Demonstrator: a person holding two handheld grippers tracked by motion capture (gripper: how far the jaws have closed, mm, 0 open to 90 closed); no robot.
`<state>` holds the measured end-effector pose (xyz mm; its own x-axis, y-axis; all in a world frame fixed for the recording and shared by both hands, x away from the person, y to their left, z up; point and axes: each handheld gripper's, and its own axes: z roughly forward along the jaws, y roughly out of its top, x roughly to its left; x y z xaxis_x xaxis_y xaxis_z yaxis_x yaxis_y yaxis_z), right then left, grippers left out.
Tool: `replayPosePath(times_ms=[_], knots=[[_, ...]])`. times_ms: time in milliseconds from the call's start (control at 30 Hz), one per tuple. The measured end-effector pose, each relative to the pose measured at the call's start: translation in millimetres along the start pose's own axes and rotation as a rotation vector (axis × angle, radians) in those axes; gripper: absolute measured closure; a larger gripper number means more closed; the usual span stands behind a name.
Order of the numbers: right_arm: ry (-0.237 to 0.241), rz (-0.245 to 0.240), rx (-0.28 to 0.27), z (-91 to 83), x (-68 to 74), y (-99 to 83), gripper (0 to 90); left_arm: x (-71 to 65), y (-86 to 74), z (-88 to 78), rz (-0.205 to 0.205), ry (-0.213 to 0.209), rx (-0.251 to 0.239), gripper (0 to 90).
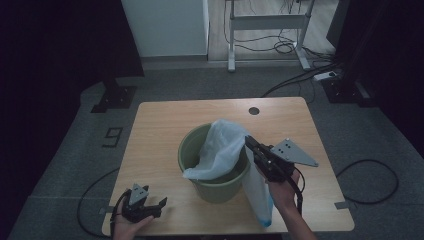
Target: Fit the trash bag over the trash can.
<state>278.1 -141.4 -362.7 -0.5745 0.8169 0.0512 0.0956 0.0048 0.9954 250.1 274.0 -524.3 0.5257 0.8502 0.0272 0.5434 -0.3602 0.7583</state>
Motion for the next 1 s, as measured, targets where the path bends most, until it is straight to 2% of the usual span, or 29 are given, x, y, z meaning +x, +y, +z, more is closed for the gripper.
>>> replayPosePath(times_ms=[167, 467, 600, 633, 667, 700, 733, 767, 800, 833, 933, 1000], knots=[[0.013, 0.000, 0.026, 3.6, 4.0, -8.1, 89.1, -3.7, 3.7, -2.2, 0.008, -0.003, -0.011, 14.9], [0.095, -0.029, 0.106, 10.3, 31.1, -32.5, 89.0, 0.4, 0.6, -1.1, -0.005, -0.003, -0.004, 14.9], [0.112, -0.036, 0.117, 9.4, 37.0, -38.0, 88.6, 0.3, 0.5, -1.1, -0.003, -0.003, -0.003, 14.9], [0.122, -0.035, 0.108, 7.2, 37.9, -39.5, 77.2, 0.3, 0.4, -1.0, -0.003, -0.003, -0.002, 14.9], [0.122, -0.035, 0.108, 7.2, 37.9, -39.5, 77.2, 0.4, 0.2, -0.7, -0.003, -0.004, -0.001, 14.9], [0.097, -0.037, 0.086, 2.0, 38.0, -39.2, 66.8, 0.5, -0.2, -0.2, -0.003, -0.003, 0.000, 14.9], [0.097, -0.037, 0.086, 2.0, 38.0, -39.2, 66.8, 0.5, -0.2, -0.2, -0.003, -0.003, 0.000, 14.9], [0.072, -0.051, 0.059, -6.6, 37.3, -38.1, 55.9, 0.7, -0.2, 0.0, -0.003, -0.003, 0.003, 14.9], [0.072, -0.051, 0.059, -6.6, 37.3, -38.1, 55.9, 0.7, -0.2, 0.0, -0.003, -0.003, 0.003, 14.9], [0.045, -0.058, 0.037, -17.6, 37.4, -37.3, 46.6, 0.7, -0.2, 0.3, -0.003, -0.003, 0.002, 14.9], [0.009, -0.062, 0.015, -34.4, 36.7, -38.5, 37.3, -0.4, -0.3, 1.9, 0.000, -0.004, 0.009, 14.9], [-0.016, -0.066, 0.014, -44.3, 35.9, -42.5, 34.1, -1.3, -0.3, 2.2, 0.003, -0.005, 0.011, 14.9]])
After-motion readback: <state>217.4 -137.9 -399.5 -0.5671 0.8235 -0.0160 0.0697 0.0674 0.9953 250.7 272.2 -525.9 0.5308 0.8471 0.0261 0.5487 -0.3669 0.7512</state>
